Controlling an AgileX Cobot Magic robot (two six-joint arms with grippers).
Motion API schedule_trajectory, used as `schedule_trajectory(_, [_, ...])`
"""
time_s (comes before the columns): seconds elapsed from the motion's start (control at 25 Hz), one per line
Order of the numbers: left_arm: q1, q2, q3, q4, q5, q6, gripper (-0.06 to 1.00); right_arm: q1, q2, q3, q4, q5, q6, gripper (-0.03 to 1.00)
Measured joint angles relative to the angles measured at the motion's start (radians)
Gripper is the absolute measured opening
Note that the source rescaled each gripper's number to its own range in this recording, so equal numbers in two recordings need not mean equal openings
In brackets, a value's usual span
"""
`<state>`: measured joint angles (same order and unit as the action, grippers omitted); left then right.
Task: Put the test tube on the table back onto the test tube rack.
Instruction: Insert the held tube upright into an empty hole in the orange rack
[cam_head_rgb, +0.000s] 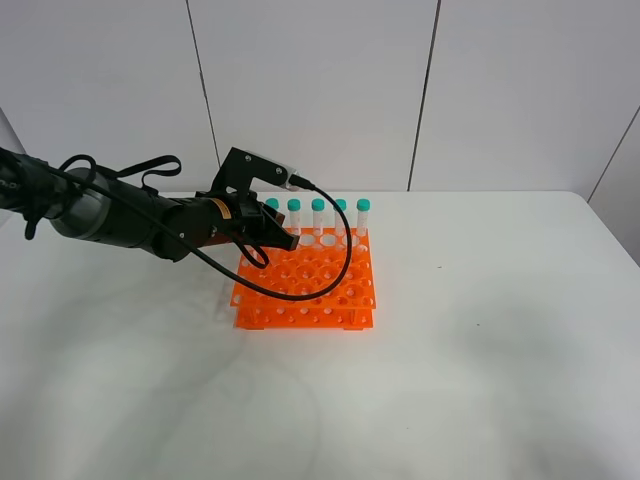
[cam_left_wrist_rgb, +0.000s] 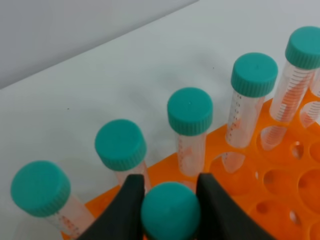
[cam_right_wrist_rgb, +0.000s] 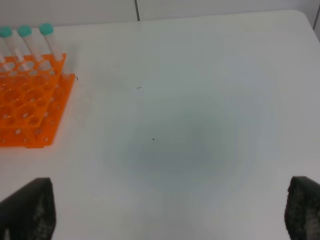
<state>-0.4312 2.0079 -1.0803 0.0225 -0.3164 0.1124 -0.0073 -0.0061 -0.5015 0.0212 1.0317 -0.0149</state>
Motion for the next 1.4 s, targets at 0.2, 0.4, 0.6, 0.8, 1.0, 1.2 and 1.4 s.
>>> schedule_trajectory(0.2, [0.000,0.024,0.000,-0.001,-0.012,-0.008,0.00,0.000,0.000,0.000,0.000,0.000,0.000,1.00])
schedule_trajectory(0.4, [0.000,0.024,0.000,-0.002,-0.015,-0.012,0.00,0.000,0.000,0.000,0.000,0.000,0.000,1.00])
schedule_trajectory(0.6, [0.000,0.024,0.000,-0.002,-0.015,-0.023,0.00,0.000,0.000,0.000,0.000,0.000,0.000,1.00])
schedule_trajectory(0.8, [0.000,0.024,0.000,-0.001,-0.014,-0.023,0.34,0.000,0.000,0.000,0.000,0.000,0.000,1.00])
schedule_trajectory(1.0, [0.000,0.017,0.000,0.000,-0.009,-0.026,0.64,0.000,0.000,0.000,0.000,0.000,0.000,1.00])
schedule_trajectory(1.2, [0.000,-0.037,0.000,0.000,-0.007,-0.032,0.69,0.000,0.000,0.000,0.000,0.000,0.000,1.00])
schedule_trajectory(1.4, [0.000,-0.112,0.000,0.000,0.027,-0.063,0.69,0.000,0.000,0.000,0.000,0.000,0.000,1.00])
